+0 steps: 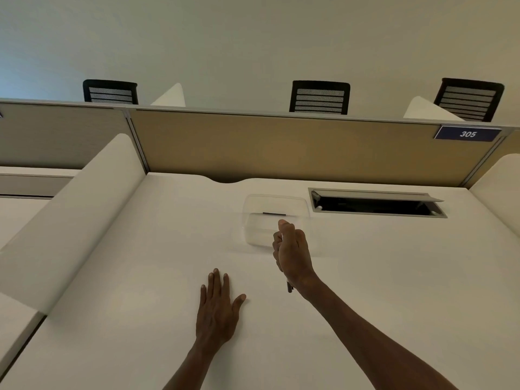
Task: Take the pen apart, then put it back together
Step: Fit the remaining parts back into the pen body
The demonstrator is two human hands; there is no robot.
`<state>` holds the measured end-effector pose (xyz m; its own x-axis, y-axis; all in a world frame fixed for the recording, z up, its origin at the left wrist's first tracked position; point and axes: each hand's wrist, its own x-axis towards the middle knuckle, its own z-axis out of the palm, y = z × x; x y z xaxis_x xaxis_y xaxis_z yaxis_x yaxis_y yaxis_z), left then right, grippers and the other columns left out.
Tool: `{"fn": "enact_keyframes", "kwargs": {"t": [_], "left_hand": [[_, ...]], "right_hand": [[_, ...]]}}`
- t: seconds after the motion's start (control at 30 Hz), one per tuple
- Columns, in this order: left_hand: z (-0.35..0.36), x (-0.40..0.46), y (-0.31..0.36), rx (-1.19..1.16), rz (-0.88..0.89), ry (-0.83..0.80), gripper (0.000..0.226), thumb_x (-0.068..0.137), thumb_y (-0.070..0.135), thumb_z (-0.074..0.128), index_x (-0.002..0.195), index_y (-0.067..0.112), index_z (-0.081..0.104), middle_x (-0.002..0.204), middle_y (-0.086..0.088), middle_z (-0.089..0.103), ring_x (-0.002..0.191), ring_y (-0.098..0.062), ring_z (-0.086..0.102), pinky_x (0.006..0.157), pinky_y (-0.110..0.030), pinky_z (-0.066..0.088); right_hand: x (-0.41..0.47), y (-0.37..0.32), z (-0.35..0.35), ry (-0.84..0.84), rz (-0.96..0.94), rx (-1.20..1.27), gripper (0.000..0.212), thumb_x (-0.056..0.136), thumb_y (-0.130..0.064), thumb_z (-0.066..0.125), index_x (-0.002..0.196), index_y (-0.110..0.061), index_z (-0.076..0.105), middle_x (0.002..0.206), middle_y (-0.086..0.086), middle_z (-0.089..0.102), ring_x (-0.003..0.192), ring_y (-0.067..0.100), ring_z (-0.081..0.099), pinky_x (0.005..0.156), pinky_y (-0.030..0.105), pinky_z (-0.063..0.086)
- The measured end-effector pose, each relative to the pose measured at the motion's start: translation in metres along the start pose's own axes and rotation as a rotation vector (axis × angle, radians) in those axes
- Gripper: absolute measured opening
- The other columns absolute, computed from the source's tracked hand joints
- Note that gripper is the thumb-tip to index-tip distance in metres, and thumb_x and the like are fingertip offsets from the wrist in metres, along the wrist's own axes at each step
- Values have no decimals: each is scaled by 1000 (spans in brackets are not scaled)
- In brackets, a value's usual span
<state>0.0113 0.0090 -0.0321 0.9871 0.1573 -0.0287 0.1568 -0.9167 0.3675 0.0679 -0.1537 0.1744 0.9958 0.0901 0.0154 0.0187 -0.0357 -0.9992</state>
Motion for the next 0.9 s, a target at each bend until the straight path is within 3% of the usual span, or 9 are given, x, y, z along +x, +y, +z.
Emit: {"fn": "enact_keyframes", "kwargs": {"t": [0.13,0.27,0.4,0.9], "left_hand": [[1,0,1,-10,0,2,79,97,61,23,155,12,2,162,-5,-14,148,-16,-18,122,-36,-6],[1,1,0,-1,-1,9,80,97,62,23,155,11,3,163,-6,-12,149,-17,-16,122,-36,-6],[2,1,-1,5,-3,3,80,96,63,22,154,12,1,163,-5,-13,148,-16,-18,121,-36,-7],[1,2,-1,8,4,17,80,96,64,20,155,13,4,163,-6,-11,149,-18,-15,122,-36,-5]], "right_hand": [[-1,-3,-1,6,19,26,48,88,-44,33,47,-25,20,44,-11,17,39,6,12,37,17,15],[2,-3,1,11,-25,-145,61,92,-59,31,44,-23,19,43,-9,18,41,9,15,41,24,15],[4,5,2,58,-106,-260,55,92,-50,32,47,-21,20,40,-8,21,41,8,18,46,28,18],[7,18,5,54,-168,-280,53,88,-50,31,45,-22,19,38,-7,20,39,8,18,46,29,17]]}}
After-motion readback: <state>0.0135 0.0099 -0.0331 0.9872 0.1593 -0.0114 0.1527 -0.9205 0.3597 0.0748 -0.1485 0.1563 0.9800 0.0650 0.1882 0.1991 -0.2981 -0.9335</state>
